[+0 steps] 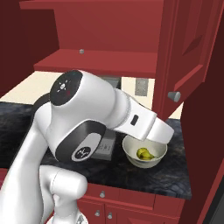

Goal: Open the cabinet. Pick the pear and pear from the cabinet and place them into the bowl. Then close the cabinet.

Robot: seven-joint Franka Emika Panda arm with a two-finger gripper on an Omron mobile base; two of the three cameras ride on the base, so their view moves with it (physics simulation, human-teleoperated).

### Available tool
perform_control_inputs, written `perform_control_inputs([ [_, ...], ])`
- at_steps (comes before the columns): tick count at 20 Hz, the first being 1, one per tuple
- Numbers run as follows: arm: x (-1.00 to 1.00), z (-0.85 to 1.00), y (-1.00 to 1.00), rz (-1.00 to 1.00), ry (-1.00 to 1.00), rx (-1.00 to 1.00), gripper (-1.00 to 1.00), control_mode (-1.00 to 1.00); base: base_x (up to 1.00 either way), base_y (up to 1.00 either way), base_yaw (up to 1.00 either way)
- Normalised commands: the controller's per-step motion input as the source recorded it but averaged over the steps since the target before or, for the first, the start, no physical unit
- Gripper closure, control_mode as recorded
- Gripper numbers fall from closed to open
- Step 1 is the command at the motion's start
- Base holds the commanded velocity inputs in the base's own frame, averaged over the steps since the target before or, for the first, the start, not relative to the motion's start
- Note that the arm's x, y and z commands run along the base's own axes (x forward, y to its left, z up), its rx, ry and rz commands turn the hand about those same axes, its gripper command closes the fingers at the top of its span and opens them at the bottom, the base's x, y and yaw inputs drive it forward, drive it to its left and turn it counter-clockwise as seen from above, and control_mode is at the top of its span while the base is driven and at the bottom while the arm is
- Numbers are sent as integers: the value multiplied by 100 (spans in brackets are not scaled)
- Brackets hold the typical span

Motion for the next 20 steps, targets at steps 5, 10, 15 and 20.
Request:
perform_control_inputs([
  [5, 28, 0, 0, 0, -2, -1, -100, -100, 0, 0, 0],
  [10, 3, 0, -29, 0, 0, 0, -100, -100, 0, 0, 0],
  [15, 5, -2, -29, 0, 0, 0, -100, -100, 0, 0, 0],
  [20, 28, -5, -9, 0, 0, 0, -100, -100, 0, 0, 0],
])
